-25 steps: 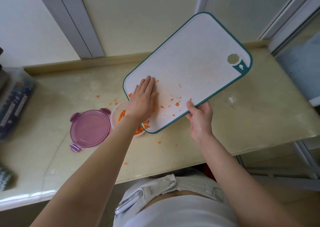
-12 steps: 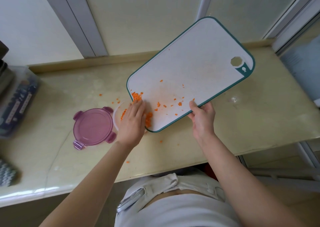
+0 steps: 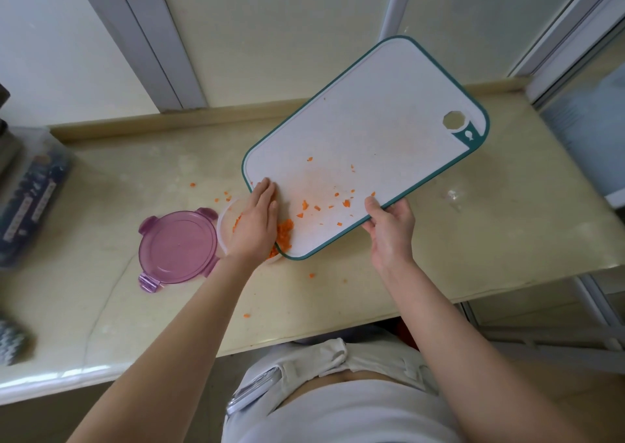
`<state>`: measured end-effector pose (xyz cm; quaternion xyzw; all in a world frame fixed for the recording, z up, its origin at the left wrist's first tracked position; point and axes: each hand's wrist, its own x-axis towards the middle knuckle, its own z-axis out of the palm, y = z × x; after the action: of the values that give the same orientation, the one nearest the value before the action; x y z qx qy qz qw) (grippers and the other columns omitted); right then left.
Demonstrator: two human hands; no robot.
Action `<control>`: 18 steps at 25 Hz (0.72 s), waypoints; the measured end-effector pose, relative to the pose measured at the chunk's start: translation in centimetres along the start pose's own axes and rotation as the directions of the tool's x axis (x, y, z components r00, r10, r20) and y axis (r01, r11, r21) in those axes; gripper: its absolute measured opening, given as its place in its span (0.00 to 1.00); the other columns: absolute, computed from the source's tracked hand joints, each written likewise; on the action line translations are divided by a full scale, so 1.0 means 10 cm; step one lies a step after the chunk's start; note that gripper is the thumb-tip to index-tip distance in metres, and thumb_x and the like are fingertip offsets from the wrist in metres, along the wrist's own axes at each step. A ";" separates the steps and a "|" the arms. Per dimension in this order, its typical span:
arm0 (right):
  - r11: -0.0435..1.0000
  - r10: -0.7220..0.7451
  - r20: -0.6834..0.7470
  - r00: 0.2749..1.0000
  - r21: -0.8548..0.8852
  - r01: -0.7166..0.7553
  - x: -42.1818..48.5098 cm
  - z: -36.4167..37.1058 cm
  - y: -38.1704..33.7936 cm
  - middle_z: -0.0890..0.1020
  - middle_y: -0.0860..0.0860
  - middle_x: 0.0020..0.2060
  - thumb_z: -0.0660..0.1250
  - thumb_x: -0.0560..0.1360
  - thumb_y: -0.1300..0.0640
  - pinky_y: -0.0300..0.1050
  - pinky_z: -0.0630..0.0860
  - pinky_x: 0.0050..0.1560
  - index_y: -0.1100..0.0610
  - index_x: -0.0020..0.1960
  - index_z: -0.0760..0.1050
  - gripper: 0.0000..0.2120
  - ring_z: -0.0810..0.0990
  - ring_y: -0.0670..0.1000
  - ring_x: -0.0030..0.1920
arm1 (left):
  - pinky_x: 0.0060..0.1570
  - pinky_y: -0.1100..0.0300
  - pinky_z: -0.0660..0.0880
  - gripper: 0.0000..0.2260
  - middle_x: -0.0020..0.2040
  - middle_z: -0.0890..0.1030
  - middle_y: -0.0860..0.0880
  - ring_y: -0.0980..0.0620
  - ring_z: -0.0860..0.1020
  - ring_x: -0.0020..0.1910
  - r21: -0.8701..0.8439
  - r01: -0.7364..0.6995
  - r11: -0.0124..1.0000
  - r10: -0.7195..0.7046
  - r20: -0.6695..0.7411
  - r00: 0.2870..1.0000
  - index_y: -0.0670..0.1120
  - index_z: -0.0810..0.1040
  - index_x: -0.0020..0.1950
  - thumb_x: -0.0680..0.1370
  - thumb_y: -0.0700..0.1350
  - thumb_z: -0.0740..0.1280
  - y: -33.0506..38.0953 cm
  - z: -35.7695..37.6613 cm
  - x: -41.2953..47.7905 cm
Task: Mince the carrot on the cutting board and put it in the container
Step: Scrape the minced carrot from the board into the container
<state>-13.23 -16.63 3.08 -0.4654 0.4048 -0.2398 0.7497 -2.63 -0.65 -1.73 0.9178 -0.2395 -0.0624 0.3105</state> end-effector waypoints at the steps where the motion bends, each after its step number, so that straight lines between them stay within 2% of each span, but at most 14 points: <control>1: 1.000 0.001 -0.001 1.000 0.006 -0.001 0.00 0.02 0.00 0.78 0.46 0.35 0.64 0.77 0.69 0.42 0.78 0.46 0.54 0.46 0.72 0.11 0.77 0.45 0.38 | 0.64 0.75 0.46 0.19 0.75 0.61 0.48 0.51 0.59 0.74 -0.044 -0.014 0.999 0.014 0.002 1.000 0.43 0.64 0.73 0.83 0.43 0.52 0.01 0.01 -0.05; 5: 0.999 0.015 -0.010 1.000 0.029 -0.015 0.03 0.13 0.00 0.77 0.47 0.35 0.64 0.76 0.69 0.45 0.77 0.50 0.54 0.45 0.71 0.11 0.77 0.46 0.39 | 0.66 0.75 0.49 0.19 0.74 0.62 0.50 0.53 0.61 0.72 -0.124 -0.051 0.991 0.056 0.041 0.998 0.43 0.65 0.72 0.82 0.45 0.52 -0.06 0.06 -0.25; 7: 0.999 0.015 -0.015 1.000 0.039 -0.015 0.04 0.19 0.00 0.77 0.47 0.36 0.64 0.76 0.69 0.46 0.77 0.51 0.54 0.45 0.71 0.11 0.77 0.46 0.39 | 0.68 0.69 0.54 0.18 0.73 0.64 0.48 0.51 0.62 0.72 -0.103 -0.082 0.991 0.088 0.056 0.995 0.42 0.66 0.71 0.82 0.45 0.53 -0.11 0.05 -0.36; 10: 0.999 0.019 -0.015 1.000 0.039 -0.018 0.05 0.23 0.02 0.77 0.47 0.36 0.64 0.76 0.69 0.44 0.78 0.48 0.54 0.46 0.71 0.11 0.77 0.46 0.40 | 0.64 0.55 0.68 0.18 0.65 0.74 0.43 0.45 0.71 0.65 0.064 -0.196 0.978 0.198 -0.031 0.980 0.38 0.74 0.64 0.81 0.45 0.54 -0.25 0.03 -0.49; 11: 0.999 0.022 -0.015 1.000 0.037 -0.021 0.05 0.24 0.03 0.77 0.47 0.36 0.64 0.76 0.69 0.43 0.78 0.46 0.54 0.46 0.71 0.11 0.77 0.46 0.40 | 0.64 0.52 0.69 0.17 0.61 0.77 0.42 0.43 0.73 0.62 0.128 -0.211 0.969 0.221 -0.077 0.972 0.38 0.76 0.60 0.80 0.45 0.54 -0.29 0.02 -0.49; 13: 0.998 0.034 -0.014 0.999 0.048 -0.034 0.04 0.26 0.05 0.77 0.47 0.37 0.64 0.76 0.69 0.43 0.78 0.47 0.54 0.46 0.71 0.10 0.78 0.47 0.41 | 0.67 0.51 0.62 0.16 0.56 0.79 0.41 0.42 0.73 0.61 0.198 -0.160 0.967 0.190 -0.144 0.971 0.38 0.77 0.56 0.79 0.43 0.54 -0.31 -0.02 -0.43; 14: 0.997 0.043 -0.015 0.999 0.058 -0.042 0.05 0.27 0.07 0.77 0.48 0.38 0.64 0.76 0.69 0.44 0.78 0.49 0.55 0.46 0.71 0.10 0.78 0.47 0.42 | 0.68 0.52 0.58 0.16 0.57 0.78 0.41 0.41 0.72 0.63 0.201 -0.134 0.970 0.168 -0.161 0.973 0.37 0.77 0.58 0.79 0.43 0.54 -0.26 -0.04 -0.37; 16: 0.996 0.054 -0.014 0.998 0.073 -0.053 0.04 0.28 0.10 0.78 0.49 0.39 0.64 0.76 0.68 0.46 0.78 0.50 0.55 0.47 0.71 0.09 0.78 0.48 0.43 | 0.70 0.55 0.53 0.20 0.65 0.74 0.40 0.42 0.68 0.69 0.154 -0.181 0.971 0.201 -0.126 0.971 0.37 0.73 0.65 0.80 0.45 0.51 -0.03 -0.06 -0.23; 18: 0.995 0.043 -0.005 0.999 0.086 -0.042 0.03 0.28 0.12 0.80 0.49 0.41 0.64 0.76 0.69 0.46 0.77 0.50 0.55 0.48 0.72 0.09 0.79 0.48 0.45 | 0.73 0.58 0.46 0.23 0.74 0.62 0.44 0.46 0.57 0.74 0.086 -0.316 0.945 0.318 -0.003 0.948 0.39 0.63 0.73 0.81 0.48 0.48 0.28 -0.04 -0.10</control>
<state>-10.73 -14.89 2.52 -0.4231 0.4064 -0.2425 0.7727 -4.54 -1.88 0.26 0.8801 -0.3839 0.0061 0.2794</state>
